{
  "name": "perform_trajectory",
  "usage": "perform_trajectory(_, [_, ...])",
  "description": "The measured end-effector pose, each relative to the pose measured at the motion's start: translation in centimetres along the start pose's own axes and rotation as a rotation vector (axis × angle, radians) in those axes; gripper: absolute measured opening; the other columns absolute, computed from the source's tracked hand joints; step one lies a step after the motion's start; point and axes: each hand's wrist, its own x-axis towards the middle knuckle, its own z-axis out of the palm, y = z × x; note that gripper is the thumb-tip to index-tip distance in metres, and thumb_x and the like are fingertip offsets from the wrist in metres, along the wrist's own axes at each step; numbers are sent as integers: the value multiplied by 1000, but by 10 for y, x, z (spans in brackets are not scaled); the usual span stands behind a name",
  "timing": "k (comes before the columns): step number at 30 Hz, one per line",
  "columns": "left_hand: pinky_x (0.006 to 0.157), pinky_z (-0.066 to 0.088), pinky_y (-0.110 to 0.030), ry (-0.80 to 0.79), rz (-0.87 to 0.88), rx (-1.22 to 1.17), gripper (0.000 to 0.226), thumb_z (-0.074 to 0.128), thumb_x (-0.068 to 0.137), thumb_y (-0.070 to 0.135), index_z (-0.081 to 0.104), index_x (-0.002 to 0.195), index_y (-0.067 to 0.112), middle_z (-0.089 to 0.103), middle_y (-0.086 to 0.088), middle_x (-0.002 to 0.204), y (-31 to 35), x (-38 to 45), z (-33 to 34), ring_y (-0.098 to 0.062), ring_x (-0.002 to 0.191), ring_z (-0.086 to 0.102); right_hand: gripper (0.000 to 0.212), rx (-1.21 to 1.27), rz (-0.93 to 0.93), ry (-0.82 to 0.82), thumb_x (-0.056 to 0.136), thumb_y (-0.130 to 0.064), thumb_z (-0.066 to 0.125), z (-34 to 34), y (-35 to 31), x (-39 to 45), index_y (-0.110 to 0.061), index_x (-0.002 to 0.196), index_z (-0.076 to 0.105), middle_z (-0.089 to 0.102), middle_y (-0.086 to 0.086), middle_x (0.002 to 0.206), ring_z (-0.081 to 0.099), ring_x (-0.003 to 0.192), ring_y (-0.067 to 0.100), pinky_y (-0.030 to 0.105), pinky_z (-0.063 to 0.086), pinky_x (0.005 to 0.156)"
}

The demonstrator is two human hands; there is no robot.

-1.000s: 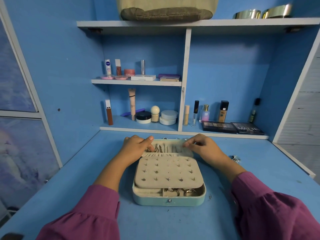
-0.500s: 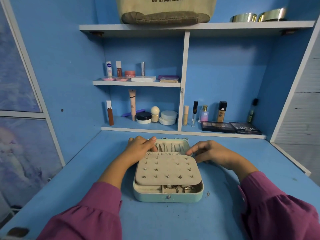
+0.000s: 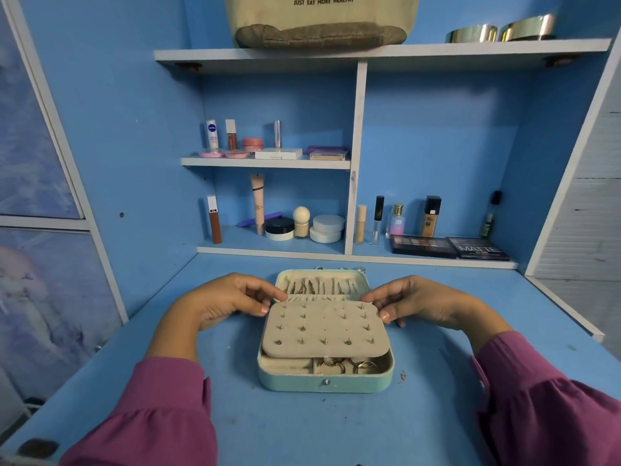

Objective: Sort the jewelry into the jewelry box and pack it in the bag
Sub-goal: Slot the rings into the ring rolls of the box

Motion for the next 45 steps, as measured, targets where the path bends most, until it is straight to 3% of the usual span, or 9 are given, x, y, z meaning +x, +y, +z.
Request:
perform_trajectory(2, [86,52,-18,1,-10,-36,37,66,76,-14,79,87,19,69,-23,100,1,-2,1,-20,96,63,67,6,-5,24,44,-44,92,1,1,0,-18,104,75,70,9,90,61,72,11,19,45,58])
perform_trajectory(6, [80,50,-14,-18,-27,-70,44,58,80,-18,79,83,21,74,-6,99,2,-5,1,-10,96,68,32,21,8,56,68,-25,81,4,-1,-1,-20,100,76,69,9,86,58,67,11,20,43,56])
perform_trajectory(9, [78,50,-13,-17,-11,-88,42,60,79,-15,79,83,22,74,-5,99,3,-5,2,-10,96,68,27,36,18,77,74,-18,66,6,-2,-2,-19,99,76,70,4,80,58,64,9,19,43,54])
perform_trajectory(11, [78,50,-13,-7,5,-116,22,80,68,9,79,86,22,74,-4,99,2,-5,3,-11,97,67,27,41,21,88,76,-21,62,7,-3,-2,-15,99,73,69,1,71,58,61,9,18,42,53])
perform_trajectory(13, [74,48,-15,9,8,-99,41,91,50,29,79,89,20,74,-5,96,-2,-2,1,-9,88,67,21,33,23,106,78,-25,60,8,-2,-1,-13,89,73,67,0,67,57,60,11,18,42,52])
perform_trajectory(16, [65,39,-21,68,13,-89,18,82,64,16,79,82,17,73,-10,90,-4,1,-1,-10,76,59,24,32,19,135,82,-29,56,9,-2,0,-19,68,72,67,-1,66,57,59,11,19,43,52])
perform_trajectory(21, [57,37,-21,170,34,-128,7,80,68,11,78,75,14,69,-8,77,-2,4,3,-12,68,51,20,97,0,245,90,-24,54,8,2,6,-9,83,67,66,4,75,57,60,12,20,45,52])
perform_trajectory(25, [56,35,-22,253,53,-102,10,66,83,1,74,80,8,65,-5,70,-1,10,7,-13,64,45,13,115,-21,321,93,-15,56,9,0,8,-8,90,67,64,2,73,56,59,10,19,44,52])
perform_trajectory(45, [43,35,-18,442,-80,-47,10,67,87,12,63,80,7,53,-1,59,1,29,23,-9,48,42,25,121,117,583,73,-8,79,21,-9,16,0,93,66,67,11,69,61,54,13,20,55,53])
